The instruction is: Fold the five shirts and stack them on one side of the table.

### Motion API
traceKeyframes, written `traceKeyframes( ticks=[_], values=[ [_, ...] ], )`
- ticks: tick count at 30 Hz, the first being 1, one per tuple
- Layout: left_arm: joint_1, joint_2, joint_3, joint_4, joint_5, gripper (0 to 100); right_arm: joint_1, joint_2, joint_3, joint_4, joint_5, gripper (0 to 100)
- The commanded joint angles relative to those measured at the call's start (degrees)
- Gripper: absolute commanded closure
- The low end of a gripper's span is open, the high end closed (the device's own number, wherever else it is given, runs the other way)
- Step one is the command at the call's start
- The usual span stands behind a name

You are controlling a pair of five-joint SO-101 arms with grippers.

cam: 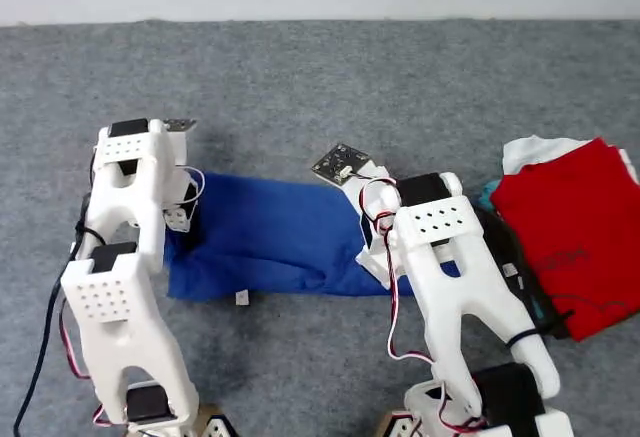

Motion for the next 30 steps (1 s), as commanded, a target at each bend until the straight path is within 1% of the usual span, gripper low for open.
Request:
traceKeyframes(
  ticks=[1, 5, 8, 11, 15, 18, 20, 22, 26, 28, 30],
  values=[
    [-0.8, 1.0, -1.4, 1.7, 0.3, 99, 0.6, -2.2, 0.1, 0.0, 0.4, 76.8],
    [-1.7, 0.9, -8.6, 7.6, 0.3, 99, 0.7, -2.2, 0.1, 0.0, 0.4, 76.8],
    [-2.5, -0.2, -12.6, 7.7, 0.5, 99, 1.8, -2.2, -0.1, 0.0, 0.4, 76.8],
    [-1.6, -3.8, -12.6, 7.7, 0.6, 99, 6.5, -2.2, -1.3, 0.0, -1.3, 76.8],
    [2.3, -11.6, -10.2, 7.7, 0.8, 99, 16.0, -2.2, -4.4, 0.0, -2.8, 76.8],
    [7.2, -18.5, -7.2, 7.7, 3.3, 99, 22.0, -2.2, -6.0, 0.0, -2.5, 76.8],
    [11.1, -22.3, -5.1, 7.7, 4.1, 99, 24.6, -2.2, -6.2, 0.0, -2.5, 76.8],
    [15.8, -25.2, -3.1, 7.6, 4.2, 99, 25.8, -2.2, -6.2, 0.0, -2.5, 76.8],
    [27.8, -26.6, -2.5, 7.6, 4.1, 99, 26.2, -2.2, -6.2, 0.0, -2.8, 76.8],
    [33.8, -26.5, -2.5, 7.6, 3.6, 99, 26.5, -2.2, -6.2, 0.0, -2.8, 76.8],
    [39.2, -26.5, -2.6, 7.4, 1.6, 99, 28.2, -2.2, -6.2, 0.1, -2.8, 76.8]
  ],
)
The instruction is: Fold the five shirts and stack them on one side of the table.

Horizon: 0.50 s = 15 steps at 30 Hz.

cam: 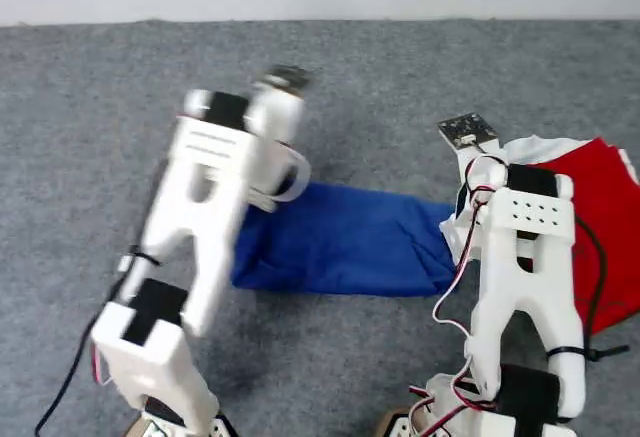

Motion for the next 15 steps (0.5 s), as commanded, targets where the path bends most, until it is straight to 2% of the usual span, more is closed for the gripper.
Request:
traceKeyframes(
  ticks=[1, 4, 8, 15],
  values=[
    [10.5, -3.0, -0.3, 1.1, -2.9, 99, 3.4, -2.3, -2.4, 0.1, -0.7, 76.8],
    [15.5, -1.4, -1.9, 0.6, -4.4, 99, 9.2, -2.4, -2.4, 0.5, -0.7, 76.8],
    [17.9, 6.4, -6.9, -1.1, -4.4, 99, 18.7, -6.8, -2.3, 1.6, -0.3, 76.8],
    [20.7, 22.1, -30.4, 1.5, -3.9, 99, 30.4, -21.1, -2.0, 7.8, 4.0, 76.8]
  ],
)
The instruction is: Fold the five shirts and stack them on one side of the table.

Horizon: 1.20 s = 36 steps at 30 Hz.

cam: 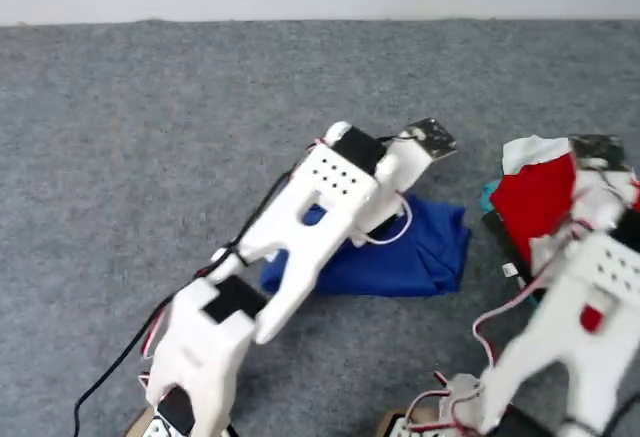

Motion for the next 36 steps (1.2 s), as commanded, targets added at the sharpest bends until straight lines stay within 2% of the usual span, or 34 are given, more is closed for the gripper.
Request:
traceKeyframes(
  ticks=[1, 5, 12, 17, 29, 36],
  values=[
    [3.2, 4.7, -13.0, 1.5, 0.3, 99, 5.7, -7.4, -2.0, 2.2, 1.6, 76.8],
    [6.7, 9.7, -17.5, 1.5, 1.1, 99, 9.5, -10.9, -0.4, 2.2, 1.8, 76.8],
    [10.4, 11.8, -19.8, 1.3, 1.1, 99, 9.6, -12.9, 4.7, 2.2, 1.7, 76.8],
    [11.3, 11.9, -21.8, 0.9, 1.1, 99, 9.5, -14.4, 4.9, 2.2, 1.5, 76.8],
    [13.1, 16.5, -21.9, -10.0, 1.1, 99, 9.5, -19.5, 5.1, 6.3, 1.4, 76.8],
    [13.1, 20.0, -26.9, -8.8, 1.1, 97, 9.7, -25.2, 5.1, 9.1, 1.6, 76.5]
  ],
)
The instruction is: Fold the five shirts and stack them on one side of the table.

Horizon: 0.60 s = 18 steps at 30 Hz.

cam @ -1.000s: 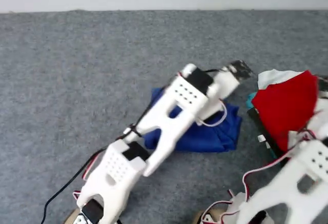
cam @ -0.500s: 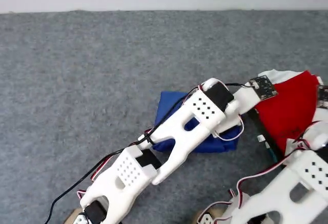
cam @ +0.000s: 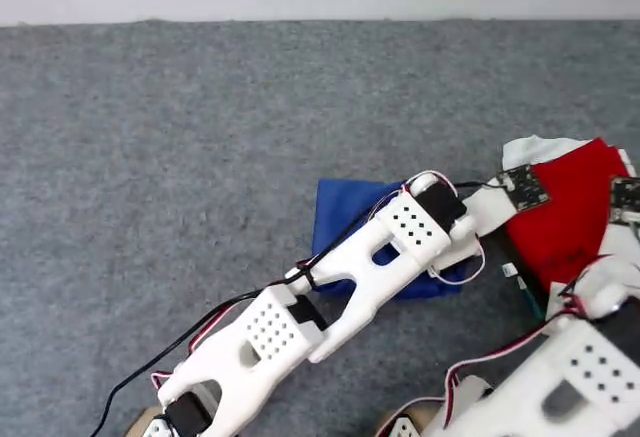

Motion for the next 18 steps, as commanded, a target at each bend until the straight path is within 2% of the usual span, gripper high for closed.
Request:
traceKeyframes(
  ticks=[1, 5, 12, 18],
  values=[
    [0.4, -1.1, -6.5, 2.7, 0.5, 94, 0.7, -2.3, -0.3, 1.5, 0.3, 76.5],
    [0.5, -1.1, -13.7, 8.7, 0.2, 83, 0.7, -2.6, -0.2, 2.7, 0.3, 76.5],
    [0.6, -1.0, -25.2, 8.7, 0.5, 83, 5.7, -2.9, -0.2, 2.8, 0.5, 76.5],
    [0.5, -1.5, -27.5, 4.0, 0.5, 83, 7.7, -2.9, -0.2, 5.8, 0.7, 76.5]
  ],
)
